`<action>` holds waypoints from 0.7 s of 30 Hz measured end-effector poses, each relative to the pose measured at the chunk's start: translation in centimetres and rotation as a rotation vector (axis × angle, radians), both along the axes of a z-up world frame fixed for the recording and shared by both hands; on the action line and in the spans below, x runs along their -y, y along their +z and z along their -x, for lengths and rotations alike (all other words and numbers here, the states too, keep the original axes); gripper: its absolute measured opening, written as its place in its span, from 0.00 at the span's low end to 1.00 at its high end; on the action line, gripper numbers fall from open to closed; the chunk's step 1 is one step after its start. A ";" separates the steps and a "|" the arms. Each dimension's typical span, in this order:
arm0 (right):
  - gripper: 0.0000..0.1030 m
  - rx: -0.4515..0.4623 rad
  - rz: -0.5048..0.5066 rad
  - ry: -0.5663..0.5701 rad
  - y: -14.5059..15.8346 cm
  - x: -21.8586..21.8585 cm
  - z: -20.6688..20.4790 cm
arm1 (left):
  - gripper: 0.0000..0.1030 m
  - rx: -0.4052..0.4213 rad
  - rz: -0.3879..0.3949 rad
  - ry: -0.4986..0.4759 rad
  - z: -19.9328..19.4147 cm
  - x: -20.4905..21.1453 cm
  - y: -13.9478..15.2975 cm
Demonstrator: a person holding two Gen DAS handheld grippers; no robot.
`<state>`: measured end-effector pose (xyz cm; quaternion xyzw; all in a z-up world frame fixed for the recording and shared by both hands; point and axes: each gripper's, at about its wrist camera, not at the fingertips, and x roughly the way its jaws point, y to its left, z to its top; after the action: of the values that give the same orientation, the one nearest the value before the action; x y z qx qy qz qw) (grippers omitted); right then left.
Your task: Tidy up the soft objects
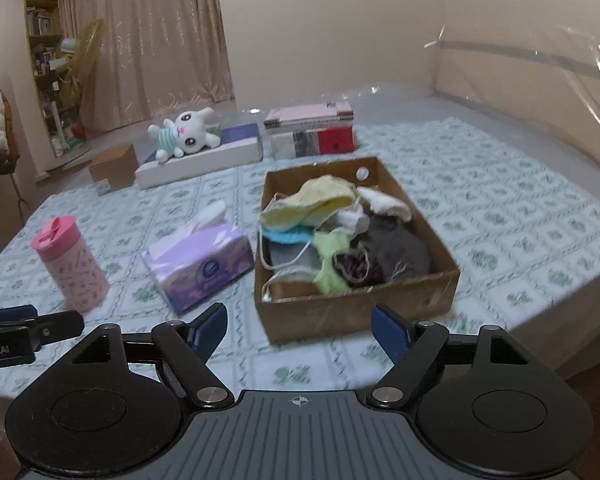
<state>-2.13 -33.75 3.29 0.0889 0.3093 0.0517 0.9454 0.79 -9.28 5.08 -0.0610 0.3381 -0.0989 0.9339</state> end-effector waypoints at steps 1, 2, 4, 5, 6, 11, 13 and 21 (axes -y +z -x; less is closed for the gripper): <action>0.78 -0.004 0.003 0.003 -0.1 -0.1 0.1 | 0.84 -0.003 0.003 -0.001 0.1 0.1 -0.1; 0.78 -0.008 0.009 0.005 -0.1 -0.2 0.3 | 0.84 -0.006 0.004 -0.003 0.2 0.2 -0.1; 0.78 -0.014 0.024 0.001 0.0 -0.3 0.5 | 0.84 -0.010 0.005 -0.006 0.3 0.4 -0.2; 0.79 -0.016 0.031 -0.001 0.0 -0.3 0.6 | 0.84 -0.010 0.002 -0.009 0.3 0.5 -0.2; 0.79 -0.018 0.038 -0.004 0.1 -0.3 0.7 | 0.84 -0.010 -0.003 -0.012 0.4 0.7 -0.2; 0.79 -0.030 0.071 0.001 0.1 -0.3 1.0 | 0.84 -0.010 -0.018 -0.027 0.7 1.4 -0.3; 0.79 -0.035 0.077 0.004 0.0 -0.4 1.2 | 0.84 -0.013 -0.031 -0.032 0.7 1.7 -0.3; 0.79 -0.053 0.075 0.015 -0.5 -0.6 1.7 | 0.84 -0.026 -0.036 -0.046 0.6 2.4 -0.7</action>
<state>-3.81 -33.18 2.78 0.0523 0.3366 0.0450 0.9391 0.14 -11.65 4.39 -0.0376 0.3531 -0.1136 0.9279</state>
